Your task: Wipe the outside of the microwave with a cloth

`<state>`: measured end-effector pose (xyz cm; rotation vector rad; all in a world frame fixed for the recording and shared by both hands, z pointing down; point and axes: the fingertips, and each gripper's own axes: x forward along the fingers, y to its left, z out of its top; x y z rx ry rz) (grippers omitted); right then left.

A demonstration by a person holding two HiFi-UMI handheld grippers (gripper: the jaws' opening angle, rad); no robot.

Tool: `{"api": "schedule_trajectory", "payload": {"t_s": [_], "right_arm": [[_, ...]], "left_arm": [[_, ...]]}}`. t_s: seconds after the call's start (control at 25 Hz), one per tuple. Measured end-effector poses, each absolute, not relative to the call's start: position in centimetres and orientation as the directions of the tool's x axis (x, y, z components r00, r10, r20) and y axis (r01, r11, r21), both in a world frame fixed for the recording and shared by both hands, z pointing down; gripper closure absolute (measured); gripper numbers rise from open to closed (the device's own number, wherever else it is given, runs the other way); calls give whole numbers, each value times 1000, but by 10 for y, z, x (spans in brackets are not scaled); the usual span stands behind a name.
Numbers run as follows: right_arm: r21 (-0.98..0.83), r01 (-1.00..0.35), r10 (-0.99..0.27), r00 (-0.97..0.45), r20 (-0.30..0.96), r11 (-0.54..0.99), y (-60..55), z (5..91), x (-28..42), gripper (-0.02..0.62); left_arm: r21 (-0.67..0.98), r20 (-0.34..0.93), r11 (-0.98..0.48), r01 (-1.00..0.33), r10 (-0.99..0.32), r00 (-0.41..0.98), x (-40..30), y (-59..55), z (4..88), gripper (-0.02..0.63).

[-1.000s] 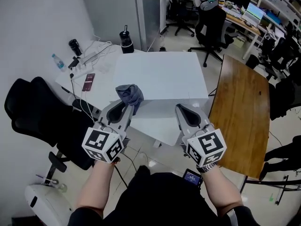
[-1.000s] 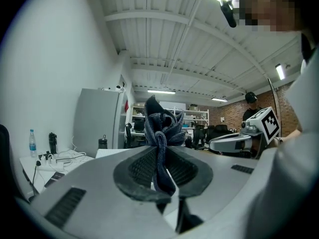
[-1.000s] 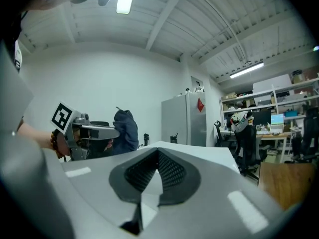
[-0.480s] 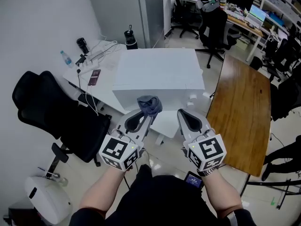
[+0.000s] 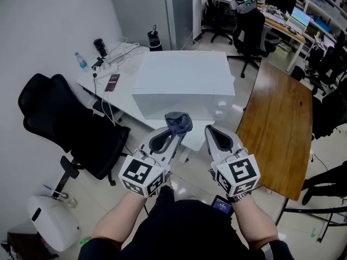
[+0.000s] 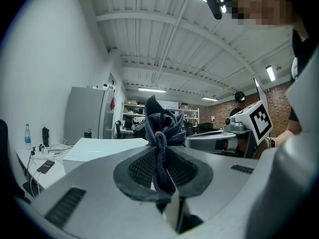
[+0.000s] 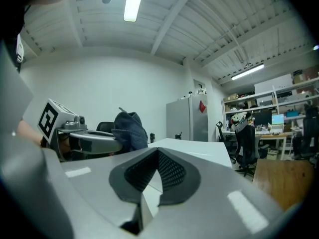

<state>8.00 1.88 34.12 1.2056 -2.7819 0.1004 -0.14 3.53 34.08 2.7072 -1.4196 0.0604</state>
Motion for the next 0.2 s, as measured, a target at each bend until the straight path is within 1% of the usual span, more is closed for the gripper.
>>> {"api": "schedule_trajectory", "payload": {"t_s": [0.2], "right_arm": [[-16,-728,-722,-682,120,685,28,341,84,595]], "left_arm": [[58,77,-560,-826,-823,563,4,46,343,548]]}}
